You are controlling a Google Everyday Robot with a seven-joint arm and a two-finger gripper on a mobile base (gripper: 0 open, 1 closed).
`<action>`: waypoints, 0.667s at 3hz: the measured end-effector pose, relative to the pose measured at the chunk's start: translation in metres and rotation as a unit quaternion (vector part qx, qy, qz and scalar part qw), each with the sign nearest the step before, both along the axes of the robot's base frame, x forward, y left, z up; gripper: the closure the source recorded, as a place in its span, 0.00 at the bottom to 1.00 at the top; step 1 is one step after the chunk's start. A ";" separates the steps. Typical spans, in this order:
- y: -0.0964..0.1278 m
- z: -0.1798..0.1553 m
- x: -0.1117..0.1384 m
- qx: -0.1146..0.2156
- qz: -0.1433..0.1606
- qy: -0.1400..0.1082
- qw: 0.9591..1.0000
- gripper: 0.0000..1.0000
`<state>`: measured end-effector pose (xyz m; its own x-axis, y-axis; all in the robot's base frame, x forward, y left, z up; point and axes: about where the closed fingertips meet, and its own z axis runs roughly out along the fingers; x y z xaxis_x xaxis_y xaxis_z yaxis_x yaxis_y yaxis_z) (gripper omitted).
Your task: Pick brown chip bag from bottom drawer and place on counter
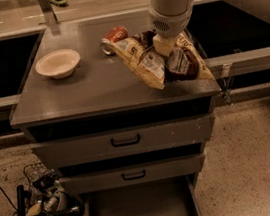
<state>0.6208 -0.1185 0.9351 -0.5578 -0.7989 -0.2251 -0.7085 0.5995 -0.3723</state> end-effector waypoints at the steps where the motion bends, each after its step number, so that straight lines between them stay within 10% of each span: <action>1: 0.010 -0.018 0.010 0.001 0.013 0.014 1.000 1.00; 2: 0.019 -0.026 0.020 0.001 0.022 0.021 1.000 1.00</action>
Offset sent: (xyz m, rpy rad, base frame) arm 0.0340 0.0307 -0.0361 -0.0014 0.0606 0.0701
